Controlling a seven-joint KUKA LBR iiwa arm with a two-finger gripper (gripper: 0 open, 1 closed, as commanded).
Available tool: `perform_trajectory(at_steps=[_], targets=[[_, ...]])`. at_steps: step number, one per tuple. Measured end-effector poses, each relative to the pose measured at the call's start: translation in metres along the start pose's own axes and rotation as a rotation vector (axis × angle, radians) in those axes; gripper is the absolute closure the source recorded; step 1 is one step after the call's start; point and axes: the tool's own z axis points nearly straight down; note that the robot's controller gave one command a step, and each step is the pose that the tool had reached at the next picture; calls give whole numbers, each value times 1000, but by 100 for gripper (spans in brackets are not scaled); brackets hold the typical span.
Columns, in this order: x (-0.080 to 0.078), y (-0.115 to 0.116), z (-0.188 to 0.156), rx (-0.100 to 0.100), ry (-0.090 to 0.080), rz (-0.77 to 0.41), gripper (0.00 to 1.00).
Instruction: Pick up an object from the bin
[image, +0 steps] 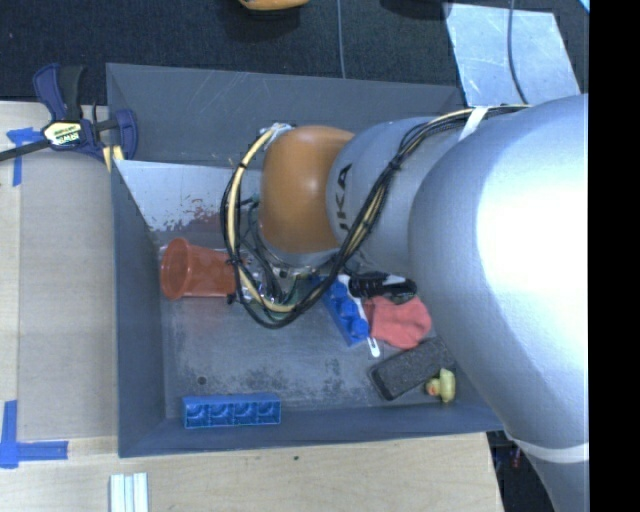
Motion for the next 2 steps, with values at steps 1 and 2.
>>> perform_trajectory(at_steps=[1,2], targets=[[-12,-6,24,0,-1,101,100],[-7,-6,16,5,3,39,100]])
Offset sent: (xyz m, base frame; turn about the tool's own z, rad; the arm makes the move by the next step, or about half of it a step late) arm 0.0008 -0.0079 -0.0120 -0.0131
